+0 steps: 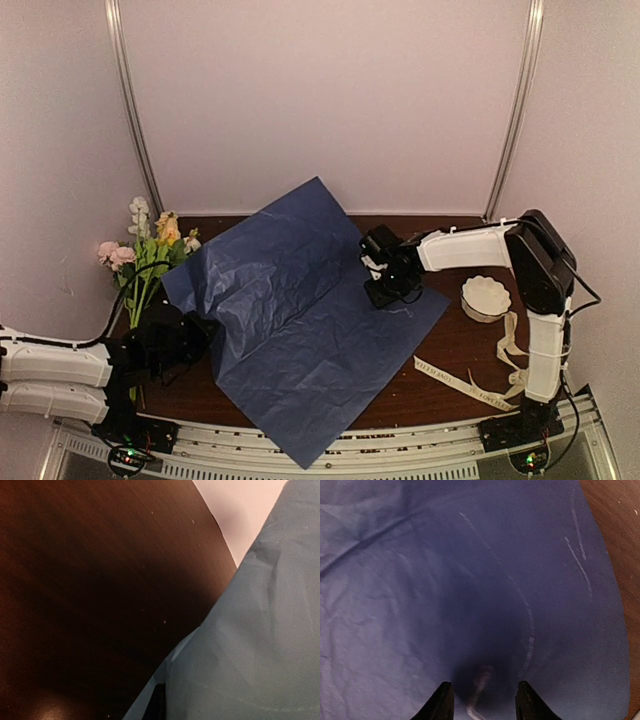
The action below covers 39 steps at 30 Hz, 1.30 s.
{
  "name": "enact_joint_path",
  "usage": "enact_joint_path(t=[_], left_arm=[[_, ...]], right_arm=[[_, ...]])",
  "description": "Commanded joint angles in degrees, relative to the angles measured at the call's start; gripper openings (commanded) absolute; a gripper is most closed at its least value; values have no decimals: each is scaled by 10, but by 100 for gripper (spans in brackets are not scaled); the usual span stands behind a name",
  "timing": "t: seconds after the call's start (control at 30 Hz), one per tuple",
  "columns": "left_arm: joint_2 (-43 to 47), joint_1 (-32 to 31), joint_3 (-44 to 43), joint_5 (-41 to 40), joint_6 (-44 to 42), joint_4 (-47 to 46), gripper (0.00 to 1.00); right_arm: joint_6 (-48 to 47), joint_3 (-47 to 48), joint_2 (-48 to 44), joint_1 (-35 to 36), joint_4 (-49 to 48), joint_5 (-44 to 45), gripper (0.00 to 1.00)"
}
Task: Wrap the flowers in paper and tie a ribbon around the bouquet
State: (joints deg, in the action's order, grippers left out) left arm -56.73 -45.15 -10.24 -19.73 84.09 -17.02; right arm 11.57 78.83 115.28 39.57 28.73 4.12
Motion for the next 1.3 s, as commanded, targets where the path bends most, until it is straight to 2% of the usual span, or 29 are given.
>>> enact_joint_path(t=[0.0, 0.07, 0.13, 0.23, 0.3, 0.37, 0.47, 0.53, 0.57, 0.6, 0.77, 0.9, 0.97, 1.03, 1.1, 1.2, 1.27], left_arm=[[44, 3, 23, -40, 60, 9, 0], [64, 3, 31, -47, 68, 30, 0], [80, 3, 39, -54, 74, 46, 0], [91, 3, 52, -60, 92, 49, 0], [82, 3, 61, -57, 105, 31, 0], [58, 3, 59, -48, 108, 9, 0], [-9, 4, 30, -32, 126, -15, 0], [-68, 9, 21, -12, 147, -78, 0], [-105, 12, 17, 8, 148, -144, 2], [-143, 12, 9, 19, 149, -171, 5], [-318, 12, -27, 133, 172, -341, 12], [-419, 6, 18, 127, 229, -519, 23], [-441, 5, 33, 124, 235, -559, 29], [-436, -5, 35, 124, 230, -549, 38], [-410, -7, 23, 130, 210, -502, 48], [-342, -7, -1, 125, 174, -379, 55], [-278, -7, -38, 113, 137, -249, 59]], right_arm=[[-9, 12, 3, -28, 84, 80, 40], [-10, -14, -8, -46, 98, 114, 40], [-32, -37, -29, -66, 104, 92, 39], [-16, -27, -52, -73, 141, 182, 40], [-23, 0, -60, -81, 167, 207, 40], [-47, 5, -78, -79, 163, 176, 39], [-90, -13, -108, -52, 130, 56, 40], [-92, -21, -113, -38, 107, -16, 45], [-85, -20, -108, -38, 99, -45, 47], [-78, -16, -99, -40, 98, -60, 48], [-108, 60, -30, -39, 143, -80, 50], [-98, 108, 17, -39, 180, -30, 49], [-84, 112, 26, -52, 186, -11, 46], [-73, 114, 25, -67, 189, -3, 45], [-71, 117, 17, -78, 193, 8, 45], [-70, 116, 10, -96, 192, -4, 48], [-68, 119, 16, -111, 203, -25, 50]])
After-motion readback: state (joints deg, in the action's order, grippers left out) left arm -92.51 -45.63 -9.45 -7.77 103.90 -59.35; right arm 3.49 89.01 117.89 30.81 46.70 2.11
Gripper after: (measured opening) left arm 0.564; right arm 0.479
